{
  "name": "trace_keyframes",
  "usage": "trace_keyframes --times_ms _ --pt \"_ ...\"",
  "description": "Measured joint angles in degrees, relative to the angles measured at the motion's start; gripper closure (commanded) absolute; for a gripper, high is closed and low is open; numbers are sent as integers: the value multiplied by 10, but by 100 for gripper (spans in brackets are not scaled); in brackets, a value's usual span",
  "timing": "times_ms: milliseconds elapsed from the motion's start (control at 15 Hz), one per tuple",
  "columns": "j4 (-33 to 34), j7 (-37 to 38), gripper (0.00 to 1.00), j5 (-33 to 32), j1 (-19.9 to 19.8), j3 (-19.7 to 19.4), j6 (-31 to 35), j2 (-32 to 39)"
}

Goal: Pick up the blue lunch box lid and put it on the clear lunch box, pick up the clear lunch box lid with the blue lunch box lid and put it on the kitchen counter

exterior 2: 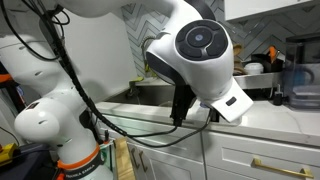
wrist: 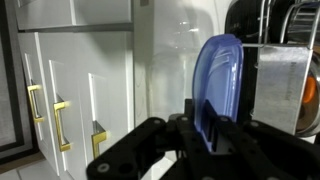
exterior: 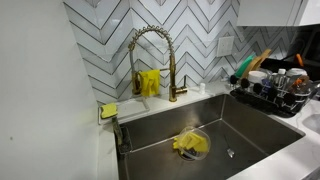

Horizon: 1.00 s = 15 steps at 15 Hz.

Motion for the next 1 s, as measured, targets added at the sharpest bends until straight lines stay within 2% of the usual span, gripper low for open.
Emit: trace_keyframes --times_ms 67,133,267,733,867,1000 --pt "3 -4 97 8 0 2 -1 3" --pt "5 -8 63 13 -1 3 -1 6" --pt "8 -9 57 15 -1 7 -1 13" --pt "22 -9 4 13 -7 19 -1 22" --pt "33 0 0 -7 -9 26 -1 14" --pt "44 30 0 -69 -11 36 -1 -6"
